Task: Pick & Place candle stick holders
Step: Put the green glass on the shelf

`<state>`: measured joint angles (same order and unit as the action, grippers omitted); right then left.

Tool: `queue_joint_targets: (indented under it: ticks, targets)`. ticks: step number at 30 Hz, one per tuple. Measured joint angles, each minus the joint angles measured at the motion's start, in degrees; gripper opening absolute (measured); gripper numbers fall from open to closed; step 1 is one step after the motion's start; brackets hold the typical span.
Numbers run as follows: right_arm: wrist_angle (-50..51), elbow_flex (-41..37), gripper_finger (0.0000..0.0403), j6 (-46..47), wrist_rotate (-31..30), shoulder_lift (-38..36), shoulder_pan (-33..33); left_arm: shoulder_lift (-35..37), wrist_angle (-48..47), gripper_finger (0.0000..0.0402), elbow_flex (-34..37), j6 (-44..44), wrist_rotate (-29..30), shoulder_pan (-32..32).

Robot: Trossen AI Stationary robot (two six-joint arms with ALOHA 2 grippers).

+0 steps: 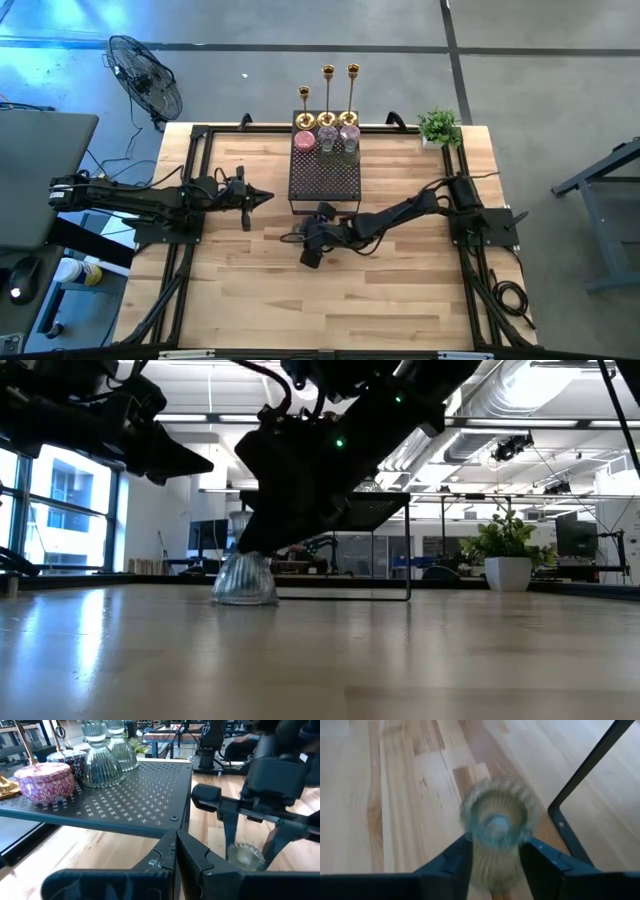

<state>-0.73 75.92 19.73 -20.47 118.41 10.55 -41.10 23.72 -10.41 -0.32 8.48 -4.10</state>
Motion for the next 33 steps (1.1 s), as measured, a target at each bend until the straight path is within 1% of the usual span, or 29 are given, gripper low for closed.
queue_joint_targets:
  ticks: [6, 9, 11, 12, 14, 15, 17, 21, 23, 26, 28, 30, 31, 33]
  targets:
    - [2.1, 0.0, 0.0229, 0.5, -0.3, -1.3, 0.1, 0.0, -2.8, 0.0005, 0.0, 0.0, -0.5, 0.0]
    - [5.7, 0.0, 0.0242, -0.2, 0.5, -4.2, 0.6, 0.0, -3.5, 0.0005, 0.0, 0.4, -2.9, 0.0]
    - [9.9, 0.0, 0.0241, 0.2, 0.3, -7.0, 1.5, 0.0, -3.8, 0.0005, 0.0, 1.1, -4.9, 0.3]
    - [12.3, 0.0, 0.0237, -0.1, -1.0, -8.3, 2.3, 0.0, -3.9, 0.0005, 0.0, 1.2, -5.0, 0.9]
    - [15.5, -1.4, 0.0221, -0.6, -6.4, -10.8, 4.5, 0.0, -4.1, 0.0005, -0.1, 1.1, -3.9, 2.9]
    - [15.4, -3.1, 0.0209, 0.7, -8.8, -12.2, 5.7, 0.0, -5.2, 0.0005, -0.6, 0.7, -2.7, 4.5]
    - [12.1, -8.0, 0.0181, 3.8, -11.3, -15.1, 8.1, 0.0, -8.3, 0.0005, -2.2, -0.4, 0.9, 8.1]
    - [-0.1, -19.2, 0.0116, 5.9, -13.1, -20.1, 12.8, -0.8, -13.6, 0.0001, -5.1, -4.9, 9.9, 17.4]
    - [-4.9, -24.1, 0.0083, 7.2, -13.6, -22.5, 14.4, -2.4, -14.0, 0.0001, -5.6, -7.8, 12.9, 21.9]
    - [-11.4, -29.6, 0.0038, 7.8, -14.2, -26.0, 16.1, -6.6, -13.9, 0.0001, -5.6, -13.6, 16.4, 27.8]
    - [-14.2, -32.5, 0.0013, 7.9, -16.3, -27.9, 16.9, -10.5, -13.0, 0.0001, -5.6, -17.7, 21.4, 30.6]
    - [-16.9, -35.0, 0.0005, 7.8, -18.5, -29.6, 17.7, -14.7, -10.6, 0.0001, -5.6, -22.0, 26.5, 32.6]
    - [-18.0, -36.0, 0.0007, 7.7, -19.6, -30.3, 18.0, -17.0, -9.0, 0.0001, -5.6, -23.8, 28.1, 33.1]
    - [-20.7, -37.6, 0.0016, 7.4, -20.9, -31.3, 18.5, -21.8, -5.2, 0.0008, -5.6, -26.8, 28.8, 33.5]
